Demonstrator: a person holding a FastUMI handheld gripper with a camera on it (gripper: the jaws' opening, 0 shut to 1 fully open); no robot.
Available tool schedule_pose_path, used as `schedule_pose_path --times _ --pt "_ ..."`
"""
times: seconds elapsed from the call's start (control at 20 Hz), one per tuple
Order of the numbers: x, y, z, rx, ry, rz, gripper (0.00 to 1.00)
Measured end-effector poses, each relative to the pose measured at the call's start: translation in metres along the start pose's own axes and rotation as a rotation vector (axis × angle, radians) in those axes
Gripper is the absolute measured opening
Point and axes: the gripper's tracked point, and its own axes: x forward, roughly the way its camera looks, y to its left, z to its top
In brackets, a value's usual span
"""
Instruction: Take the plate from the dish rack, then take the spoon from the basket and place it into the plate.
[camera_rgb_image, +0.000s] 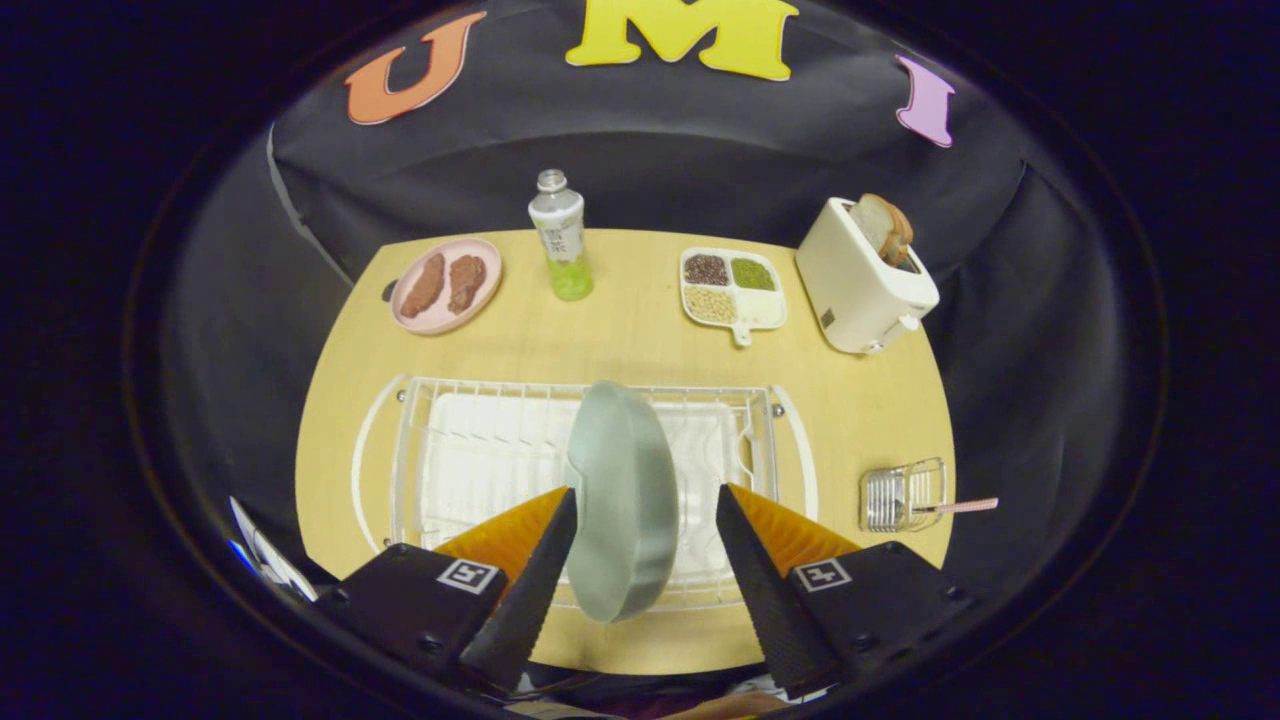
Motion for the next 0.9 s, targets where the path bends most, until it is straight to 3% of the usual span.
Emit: schedule_pose_path --times 0.1,0.25,0.35,0.45,0.7,0.9 --pt "0.000 -0.013 -0.002 0.047 0.025 -0.079 0.90" --pt "0.011 0.004 -0.007 0.023 0.102 -0.031 0.61" --pt "0.017 0.000 -0.009 0.025 0.123 -0.056 0.48" --pt "0.021 -0.007 -0.011 0.045 0.132 -0.117 0.25" --pt "0.015 -0.006 -0.013 0.006 0.125 -0.190 0.09" --pt "0.007 -0.007 -0.015 0.027 0.083 -0.250 0.08"
